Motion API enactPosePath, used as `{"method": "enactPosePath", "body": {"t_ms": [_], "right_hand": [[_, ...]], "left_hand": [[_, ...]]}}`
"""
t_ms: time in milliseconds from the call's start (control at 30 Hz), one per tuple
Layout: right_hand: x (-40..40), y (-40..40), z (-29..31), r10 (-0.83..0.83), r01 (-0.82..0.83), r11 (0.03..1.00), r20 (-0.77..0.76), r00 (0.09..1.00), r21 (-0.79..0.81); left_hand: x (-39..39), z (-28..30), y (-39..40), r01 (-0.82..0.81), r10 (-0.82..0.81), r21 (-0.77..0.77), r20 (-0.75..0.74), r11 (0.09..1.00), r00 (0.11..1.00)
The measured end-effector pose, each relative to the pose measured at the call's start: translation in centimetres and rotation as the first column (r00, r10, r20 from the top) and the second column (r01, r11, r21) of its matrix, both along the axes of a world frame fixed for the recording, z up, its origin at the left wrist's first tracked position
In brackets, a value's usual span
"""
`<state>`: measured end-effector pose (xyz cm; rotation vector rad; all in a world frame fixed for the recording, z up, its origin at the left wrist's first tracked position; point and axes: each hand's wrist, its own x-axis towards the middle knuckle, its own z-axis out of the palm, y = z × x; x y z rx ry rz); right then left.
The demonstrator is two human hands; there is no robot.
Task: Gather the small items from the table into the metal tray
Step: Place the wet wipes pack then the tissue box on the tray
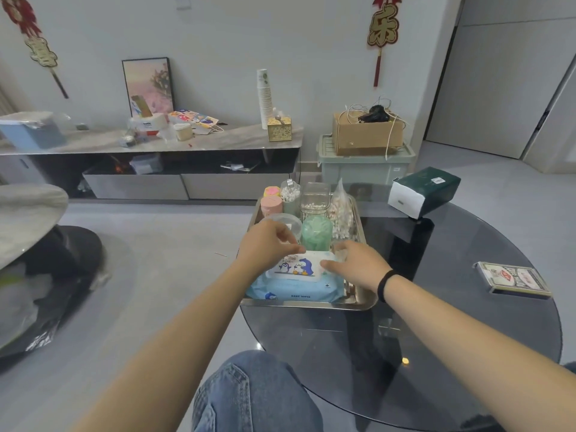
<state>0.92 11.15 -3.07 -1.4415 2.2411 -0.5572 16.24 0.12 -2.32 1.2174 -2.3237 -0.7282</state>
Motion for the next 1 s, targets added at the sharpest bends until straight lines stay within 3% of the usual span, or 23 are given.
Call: {"method": "enactPosePath", "body": {"t_ms": [267,467,700,833,900,1000], "right_hand": [[-5.8,-0.6,2.3,-0.198,0.215,0.954,0.098,0.975,-0.210],[-13.7,-2.2,2.2,-0.363,0.391,0.895,0.160,0.918,-0.214],[-21.0,-5.0,0.3,-0.546,0.581,0.753,0.201,0.813,-0.309],[-23.6,-6.2,-0.7,-0.560,0.665,0.693,0.373,0.740,-0.278],[-24.1,-6.5,-1.3,-0.496,0.649,0.724,0.478,0.725,-0.234],[-24.1,-6.1,-1.6,-0.421,0.643,0.726,0.580,0.697,-0.245]], "left_hand": [[-7.9,2.5,0.7,0.106,-0.106,-0.012,-0.084,0.994,0.991],[-16.9,2.4,-0.4,0.189,-0.187,0.010,-0.074,0.982,0.980],[-27.1,1.1,-3.8,0.162,-0.158,0.055,-0.074,0.985,0.985],[-31.2,0.4,-4.5,0.207,-0.194,0.244,-0.076,0.948,0.978],[-32.3,0.0,-4.6,0.176,-0.145,0.387,-0.108,0.905,0.984],[-32.5,-0.5,-4.3,0.139,-0.070,0.459,-0.165,0.877,0.984]]}}
